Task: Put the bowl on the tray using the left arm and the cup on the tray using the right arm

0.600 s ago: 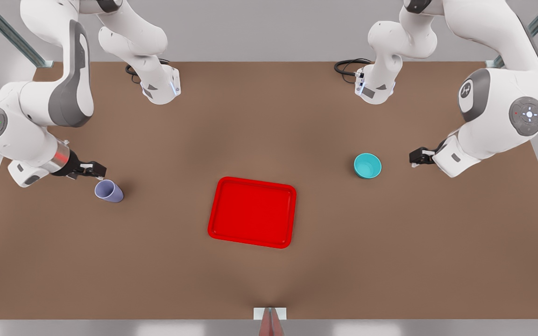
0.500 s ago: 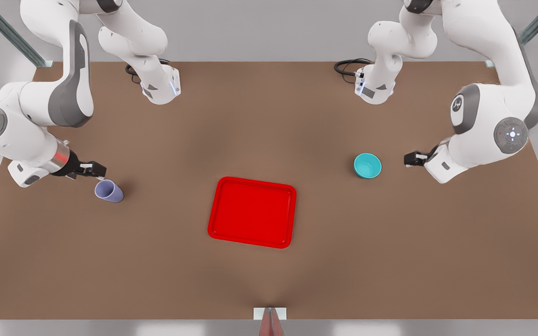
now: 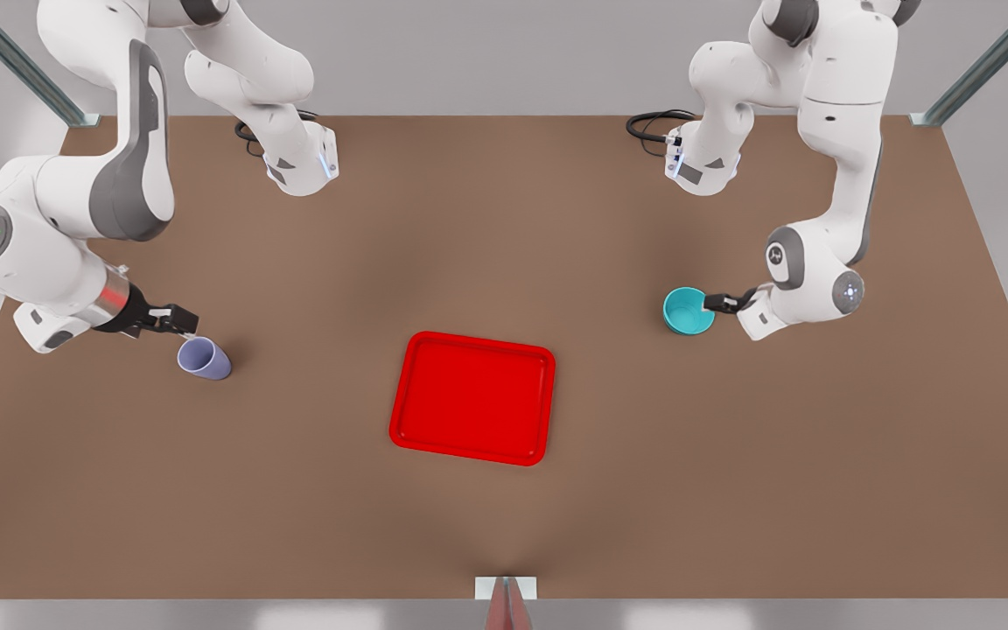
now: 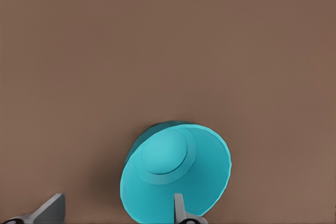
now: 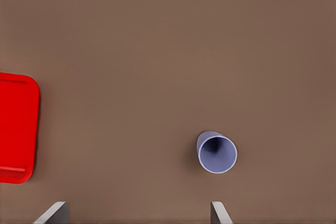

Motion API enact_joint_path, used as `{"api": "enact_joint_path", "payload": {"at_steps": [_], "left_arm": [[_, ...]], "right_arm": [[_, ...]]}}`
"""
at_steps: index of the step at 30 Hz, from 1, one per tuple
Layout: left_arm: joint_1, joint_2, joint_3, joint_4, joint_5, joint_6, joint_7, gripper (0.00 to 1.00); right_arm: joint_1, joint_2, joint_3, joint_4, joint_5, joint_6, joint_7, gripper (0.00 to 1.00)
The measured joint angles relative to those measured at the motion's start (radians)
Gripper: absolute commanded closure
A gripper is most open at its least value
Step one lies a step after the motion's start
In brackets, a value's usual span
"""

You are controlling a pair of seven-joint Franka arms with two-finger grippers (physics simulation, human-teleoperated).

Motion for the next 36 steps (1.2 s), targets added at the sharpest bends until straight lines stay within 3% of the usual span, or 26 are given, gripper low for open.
{"api": "enact_joint_path", "payload": {"at_steps": [6, 8, 14, 15, 19, 29, 35, 36], "left_arm": [[-0.044, 0.042, 0.0, -0.027, -0.016, 0.085, 0.016, 0.02], [-0.044, 0.056, 0.0, -0.027, -0.022, 0.09, 0.018, 0.5], [-0.061, 0.081, -0.014, -0.026, -0.058, 0.095, 0.018, 0.58], [-0.062, 0.084, -0.015, -0.024, -0.063, 0.096, 0.017, 0.67], [-0.061, 0.091, -0.014, -0.021, -0.08, 0.097, 0.016, 0.78], [-0.061, 0.098, -0.012, 0.024, -0.081, 0.096, -0.011, 0.79], [-0.141, 0.142, -0.047, 0.221, -0.047, 0.051, -0.35, 0.79], [-0.145, 0.179, -0.102, 0.281, -0.046, 0.03, -0.437, 0.79]], "right_arm": [[0.002, 0.0, 0.0, -0.001, 0.0, 0.0, 0.0, 0.0], [0.0, 0.001, 0.001, -0.001, 0.0, 0.0, 0.0, 0.0], [-0.001, 0.001, 0.001, -0.003, 0.0, 0.0, 0.0, 0.0], [0.0, 0.001, 0.001, -0.003, 0.0, 0.0, 0.0, 0.0], [0.001, 0.001, 0.0, -0.003, 0.0, 0.0, 0.0, 0.0], [0.001, 0.009, 0.001, 0.003, 0.0, 0.009, 0.0, 0.0], [0.004, 0.01, 0.001, 0.003, 0.0, 0.01, 0.0, 0.0], [0.003, 0.011, 0.001, 0.003, 0.0, 0.012, 0.0, 0.0]]}}
